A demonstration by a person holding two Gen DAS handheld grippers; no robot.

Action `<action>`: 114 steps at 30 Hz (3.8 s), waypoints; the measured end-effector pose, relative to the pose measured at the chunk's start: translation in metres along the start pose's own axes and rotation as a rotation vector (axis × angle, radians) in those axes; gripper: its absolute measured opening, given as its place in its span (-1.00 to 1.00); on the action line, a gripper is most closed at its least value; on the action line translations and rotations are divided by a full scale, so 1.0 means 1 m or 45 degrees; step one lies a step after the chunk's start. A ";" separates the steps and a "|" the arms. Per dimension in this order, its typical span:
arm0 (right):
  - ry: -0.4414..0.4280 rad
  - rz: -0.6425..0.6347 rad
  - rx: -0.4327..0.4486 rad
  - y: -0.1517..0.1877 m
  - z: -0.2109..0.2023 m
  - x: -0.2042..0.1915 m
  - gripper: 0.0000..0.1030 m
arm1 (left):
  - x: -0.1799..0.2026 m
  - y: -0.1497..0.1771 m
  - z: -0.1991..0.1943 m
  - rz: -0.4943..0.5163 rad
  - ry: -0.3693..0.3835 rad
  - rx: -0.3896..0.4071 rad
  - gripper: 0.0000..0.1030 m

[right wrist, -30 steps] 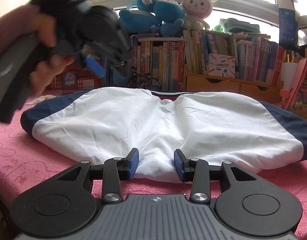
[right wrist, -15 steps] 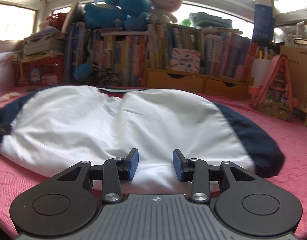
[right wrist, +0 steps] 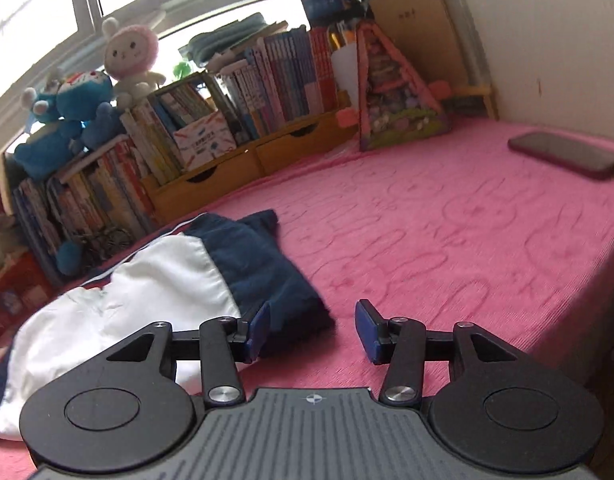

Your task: Fold clothes

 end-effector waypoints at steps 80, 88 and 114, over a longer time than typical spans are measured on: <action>-0.401 -0.769 0.048 0.106 0.003 -0.246 -0.41 | -0.215 0.055 0.017 -0.930 -0.005 0.110 -0.73; -0.407 -0.836 0.135 0.117 -0.003 -0.251 -0.54 | -0.212 0.051 0.009 -0.652 -0.191 0.088 -0.65; -0.460 -0.666 0.162 0.113 -0.004 -0.234 -0.63 | -0.172 0.052 0.034 -1.150 0.352 -0.184 -0.68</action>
Point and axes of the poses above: each gripper's, at about its wrist camera, not at the fingertips, and z roughly the way its jaws point, x to its right, y to its underside, the point moved 1 cm from there along z, roughly the way its jaws point, and after that the axes turned 1 degree about y, right-handed, at the moved point
